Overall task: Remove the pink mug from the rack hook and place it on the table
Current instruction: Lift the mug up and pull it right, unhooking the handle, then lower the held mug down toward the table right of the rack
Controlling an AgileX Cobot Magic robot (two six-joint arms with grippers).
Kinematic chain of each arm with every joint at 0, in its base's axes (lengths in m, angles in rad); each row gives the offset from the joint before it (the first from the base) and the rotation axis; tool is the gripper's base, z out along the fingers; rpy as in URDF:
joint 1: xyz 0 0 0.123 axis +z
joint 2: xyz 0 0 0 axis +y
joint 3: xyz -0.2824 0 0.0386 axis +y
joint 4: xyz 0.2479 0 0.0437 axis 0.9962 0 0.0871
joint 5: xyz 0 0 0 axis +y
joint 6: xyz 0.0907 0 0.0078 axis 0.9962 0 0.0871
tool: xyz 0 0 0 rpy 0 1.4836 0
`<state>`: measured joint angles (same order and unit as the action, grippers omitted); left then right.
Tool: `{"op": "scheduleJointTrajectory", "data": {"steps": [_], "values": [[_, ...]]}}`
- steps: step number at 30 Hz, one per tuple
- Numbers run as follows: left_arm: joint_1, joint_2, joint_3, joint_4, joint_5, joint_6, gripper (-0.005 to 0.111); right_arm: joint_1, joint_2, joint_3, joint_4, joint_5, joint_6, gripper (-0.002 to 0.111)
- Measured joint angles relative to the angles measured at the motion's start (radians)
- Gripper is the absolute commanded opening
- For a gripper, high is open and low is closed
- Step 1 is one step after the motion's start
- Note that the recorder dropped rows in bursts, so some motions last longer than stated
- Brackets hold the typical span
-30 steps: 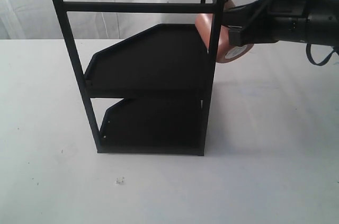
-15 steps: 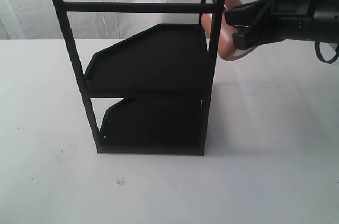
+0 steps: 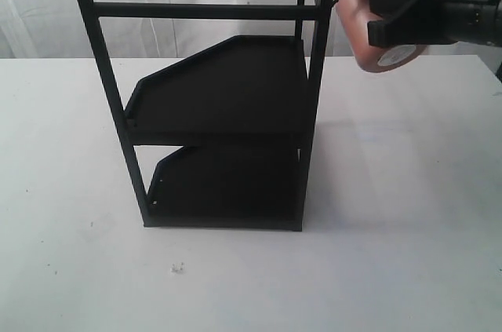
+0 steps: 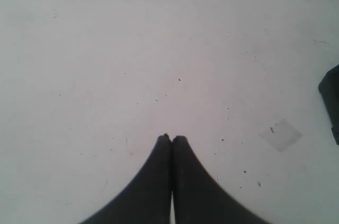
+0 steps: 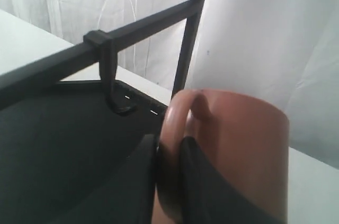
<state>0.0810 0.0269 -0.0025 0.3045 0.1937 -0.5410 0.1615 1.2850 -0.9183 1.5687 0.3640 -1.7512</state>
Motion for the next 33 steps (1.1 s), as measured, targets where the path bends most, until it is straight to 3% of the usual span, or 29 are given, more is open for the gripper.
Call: {"op": "scheduleJointTrajectory", "data": {"steps": [9,16,25,33], "values": [[0.0,0.0,0.0,0.0,0.0,0.0,0.0,-0.002,-0.009,0.131,-0.031,-0.287,0.079,0.0],[0.0,0.0,0.0,0.0,0.0,0.0,0.0,-0.002,-0.009,0.177,0.094,-0.218,-0.009,0.0],[0.0,0.0,0.0,0.0,0.0,0.0,0.0,-0.002,-0.027,0.247,0.174,-0.22,0.175,0.0],[0.0,0.0,0.0,0.0,0.0,0.0,0.0,-0.002,-0.243,0.287,0.176,-0.157,0.175,0.0]]}}
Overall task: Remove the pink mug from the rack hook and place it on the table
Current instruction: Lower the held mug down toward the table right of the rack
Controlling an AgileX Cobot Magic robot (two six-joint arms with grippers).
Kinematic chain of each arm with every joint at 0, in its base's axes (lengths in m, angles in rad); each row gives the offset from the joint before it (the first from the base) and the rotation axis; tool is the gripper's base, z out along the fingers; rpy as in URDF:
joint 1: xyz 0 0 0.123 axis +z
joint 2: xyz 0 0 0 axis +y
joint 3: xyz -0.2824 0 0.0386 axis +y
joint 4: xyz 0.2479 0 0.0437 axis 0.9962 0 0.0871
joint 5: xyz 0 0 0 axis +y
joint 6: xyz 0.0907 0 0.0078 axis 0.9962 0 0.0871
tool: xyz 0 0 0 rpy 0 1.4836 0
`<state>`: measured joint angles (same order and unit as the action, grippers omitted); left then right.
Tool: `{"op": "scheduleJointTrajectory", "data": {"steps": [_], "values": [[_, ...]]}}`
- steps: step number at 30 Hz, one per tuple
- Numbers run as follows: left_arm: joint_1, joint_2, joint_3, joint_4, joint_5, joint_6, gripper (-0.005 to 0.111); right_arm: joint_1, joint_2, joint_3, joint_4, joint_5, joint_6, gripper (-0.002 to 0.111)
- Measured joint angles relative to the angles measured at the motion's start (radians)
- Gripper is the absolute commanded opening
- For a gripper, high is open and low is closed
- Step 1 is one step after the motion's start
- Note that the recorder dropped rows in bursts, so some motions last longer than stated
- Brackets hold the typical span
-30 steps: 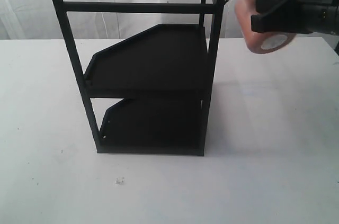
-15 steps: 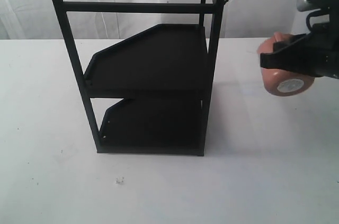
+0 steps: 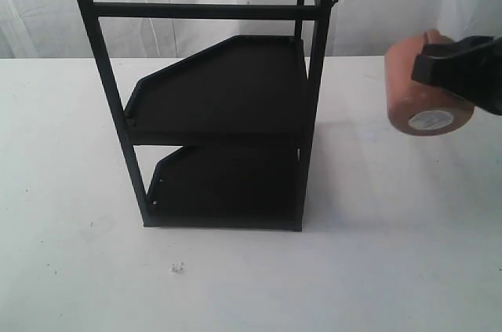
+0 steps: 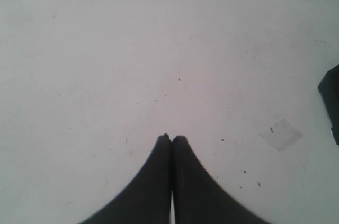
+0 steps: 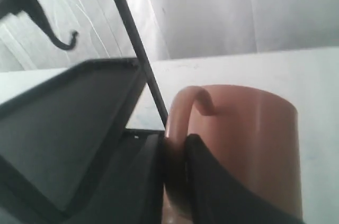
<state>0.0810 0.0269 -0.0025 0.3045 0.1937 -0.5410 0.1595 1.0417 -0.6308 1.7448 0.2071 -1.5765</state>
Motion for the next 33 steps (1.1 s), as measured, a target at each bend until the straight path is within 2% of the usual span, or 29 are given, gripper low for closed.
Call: {"op": "scheduleJointTrajectory", "data": {"steps": [6,9,12,14,17,19,22,27,33], "values": [[0.0,0.0,0.0,0.0,0.0,0.0,0.0,0.0,-0.209,0.092,0.0,0.107,-0.107,0.0],[0.0,0.0,0.0,0.0,0.0,0.0,0.0,0.0,-0.328,0.197,-0.001,0.24,-0.207,0.0],[0.0,0.0,0.0,0.0,0.0,0.0,0.0,0.0,-0.361,0.26,-0.003,0.265,-0.232,0.0],[0.0,0.0,0.0,0.0,0.0,0.0,0.0,0.0,-0.363,0.304,-0.005,0.211,-0.216,0.0],[0.0,0.0,0.0,0.0,0.0,0.0,0.0,0.0,-0.363,0.324,-0.044,0.062,-0.065,0.0],[0.0,0.0,0.0,0.0,0.0,0.0,0.0,0.0,-0.363,0.324,-0.145,0.008,0.089,0.0],[0.0,0.0,0.0,0.0,0.0,0.0,0.0,0.0,-0.363,0.324,-0.412,-0.014,0.442,0.0],[0.0,0.0,0.0,0.0,0.0,0.0,0.0,0.0,-0.363,0.324,-0.722,-0.134,0.896,0.0],[0.0,0.0,0.0,0.0,0.0,0.0,0.0,0.022,-0.363,0.324,-1.11,-0.243,1.287,0.0]]}}
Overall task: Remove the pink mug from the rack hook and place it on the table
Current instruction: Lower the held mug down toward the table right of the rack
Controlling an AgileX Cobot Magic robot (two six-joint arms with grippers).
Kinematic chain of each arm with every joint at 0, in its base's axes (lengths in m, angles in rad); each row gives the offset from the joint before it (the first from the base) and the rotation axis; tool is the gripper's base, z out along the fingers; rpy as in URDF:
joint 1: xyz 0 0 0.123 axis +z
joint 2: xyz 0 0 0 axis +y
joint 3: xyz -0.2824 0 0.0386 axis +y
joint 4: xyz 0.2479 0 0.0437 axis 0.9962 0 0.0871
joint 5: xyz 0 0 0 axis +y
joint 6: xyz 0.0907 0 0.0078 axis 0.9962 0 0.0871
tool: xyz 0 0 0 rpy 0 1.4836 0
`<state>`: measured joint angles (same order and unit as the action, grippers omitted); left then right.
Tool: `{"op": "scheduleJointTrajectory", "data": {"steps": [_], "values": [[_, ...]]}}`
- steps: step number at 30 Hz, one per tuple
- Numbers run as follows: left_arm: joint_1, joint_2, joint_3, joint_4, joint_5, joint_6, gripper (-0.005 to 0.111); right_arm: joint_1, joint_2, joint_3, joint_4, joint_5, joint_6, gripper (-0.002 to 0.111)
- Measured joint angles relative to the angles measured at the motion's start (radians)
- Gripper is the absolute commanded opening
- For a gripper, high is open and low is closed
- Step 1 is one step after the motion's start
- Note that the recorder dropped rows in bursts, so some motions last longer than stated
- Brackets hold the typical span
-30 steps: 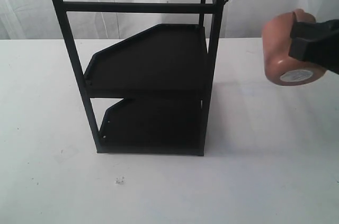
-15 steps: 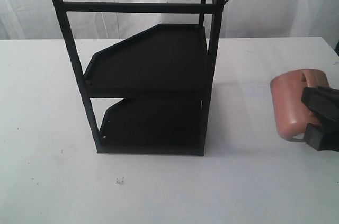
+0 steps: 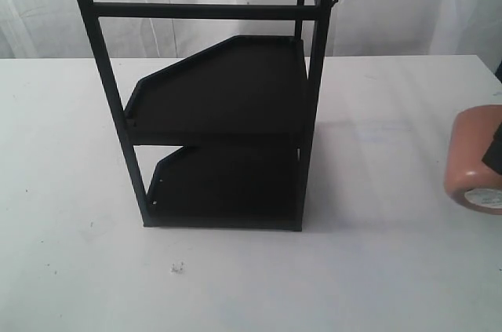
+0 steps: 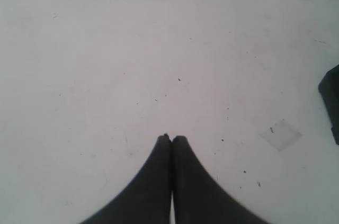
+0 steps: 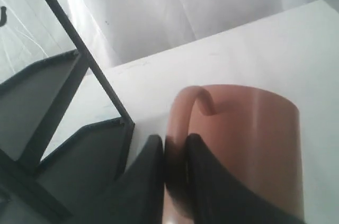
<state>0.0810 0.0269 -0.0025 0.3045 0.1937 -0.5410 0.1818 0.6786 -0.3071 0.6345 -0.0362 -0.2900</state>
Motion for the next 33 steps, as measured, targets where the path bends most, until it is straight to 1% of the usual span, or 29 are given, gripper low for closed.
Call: {"op": "scheduleJointTrajectory", "data": {"steps": [2,3,6,9,12,14,19,23,25,26,27,28,30,31,33], "values": [[0.0,0.0,0.0,0.0,0.0,0.0,0.0,0.018,0.0,0.004,-0.153,-0.053,0.112,0.0],[0.0,0.0,0.0,0.0,0.0,0.0,0.0,0.032,0.0,0.017,-0.25,-0.097,0.21,0.0],[0.0,0.0,0.0,0.0,0.0,0.0,0.0,0.058,0.0,0.063,-0.568,-0.274,0.455,0.0],[0.0,0.0,0.0,0.0,0.0,0.0,0.0,0.063,0.012,0.1,-0.812,-0.443,0.621,0.0],[0.0,0.0,0.0,0.0,0.0,0.0,0.0,0.067,0.049,0.107,-0.965,-0.564,0.71,0.0],[0.0,0.0,0.0,0.0,0.0,0.0,0.0,0.067,0.089,0.107,-1.036,-0.605,0.755,0.0],[0.0,0.0,0.0,0.0,0.0,0.0,0.0,0.067,0.227,0.107,-1.096,-0.63,0.801,0.0],[0.0,0.0,0.0,0.0,0.0,0.0,0.0,0.067,0.346,0.11,-1.098,-0.701,0.771,0.0],[0.0,0.0,0.0,0.0,0.0,0.0,0.0,0.067,0.4,0.11,-1.098,-0.769,0.705,0.0],[0.0,0.0,0.0,0.0,0.0,0.0,0.0,0.067,0.443,0.11,-1.098,-0.825,0.625,0.0],[0.0,0.0,0.0,0.0,0.0,0.0,0.0,0.067,0.466,0.11,-1.098,-0.848,0.575,0.0],[0.0,0.0,0.0,0.0,0.0,0.0,0.0,0.067,0.507,0.11,-1.1,-0.873,0.483,0.0],[0.0,0.0,0.0,0.0,0.0,0.0,0.0,0.067,0.554,0.11,-1.086,-0.891,0.42,0.001],[0.0,0.0,0.0,0.0,0.0,0.0,0.0,0.067,0.578,0.11,-1.073,-0.908,0.39,0.006],[0.0,0.0,0.0,0.0,0.0,0.0,0.0,0.067,0.645,0.11,-1.008,-1.013,0.328,0.013]]}}
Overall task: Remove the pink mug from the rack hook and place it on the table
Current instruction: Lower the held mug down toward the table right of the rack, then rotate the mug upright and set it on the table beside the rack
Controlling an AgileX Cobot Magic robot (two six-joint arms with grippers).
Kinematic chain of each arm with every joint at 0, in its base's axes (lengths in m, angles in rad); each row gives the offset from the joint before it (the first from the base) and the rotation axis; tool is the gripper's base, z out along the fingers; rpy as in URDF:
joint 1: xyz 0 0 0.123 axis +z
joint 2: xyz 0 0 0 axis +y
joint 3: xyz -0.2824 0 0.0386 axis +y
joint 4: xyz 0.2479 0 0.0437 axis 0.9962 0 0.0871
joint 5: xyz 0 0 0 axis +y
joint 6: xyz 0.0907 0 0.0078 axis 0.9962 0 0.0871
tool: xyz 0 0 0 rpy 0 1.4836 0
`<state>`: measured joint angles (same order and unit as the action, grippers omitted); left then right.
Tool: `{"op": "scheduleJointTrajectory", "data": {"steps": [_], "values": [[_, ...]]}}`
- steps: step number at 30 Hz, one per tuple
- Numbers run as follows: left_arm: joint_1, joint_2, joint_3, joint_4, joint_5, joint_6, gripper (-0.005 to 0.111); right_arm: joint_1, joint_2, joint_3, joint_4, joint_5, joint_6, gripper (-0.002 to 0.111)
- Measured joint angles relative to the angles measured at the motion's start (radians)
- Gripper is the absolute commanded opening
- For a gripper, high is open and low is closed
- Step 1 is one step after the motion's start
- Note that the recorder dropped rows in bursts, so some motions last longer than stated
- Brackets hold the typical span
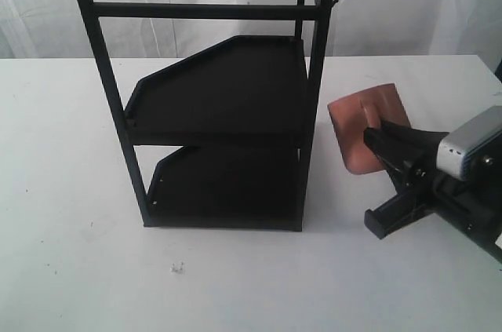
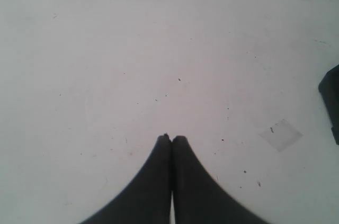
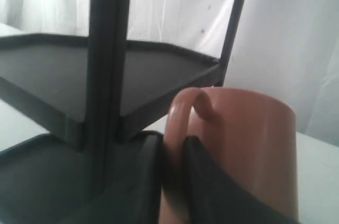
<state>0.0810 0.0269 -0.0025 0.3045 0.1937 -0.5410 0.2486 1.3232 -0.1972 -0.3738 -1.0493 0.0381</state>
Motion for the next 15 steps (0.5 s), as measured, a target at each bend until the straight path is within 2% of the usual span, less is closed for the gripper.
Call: {"op": "scheduleJointTrajectory", "data": {"steps": [3,7,15], "values": [[0.0,0.0,0.0,0.0,0.0,0.0,0.0,0.0,0.095,0.0,0.071,-0.124,-0.093,0.011],[0.0,0.0,0.0,0.0,0.0,0.0,0.0,0.0,0.185,0.0,0.081,-0.132,-0.142,0.0],[0.0,0.0,0.0,0.0,0.0,0.0,0.0,0.0,0.312,-0.061,0.081,-0.133,-0.202,0.0]]}}
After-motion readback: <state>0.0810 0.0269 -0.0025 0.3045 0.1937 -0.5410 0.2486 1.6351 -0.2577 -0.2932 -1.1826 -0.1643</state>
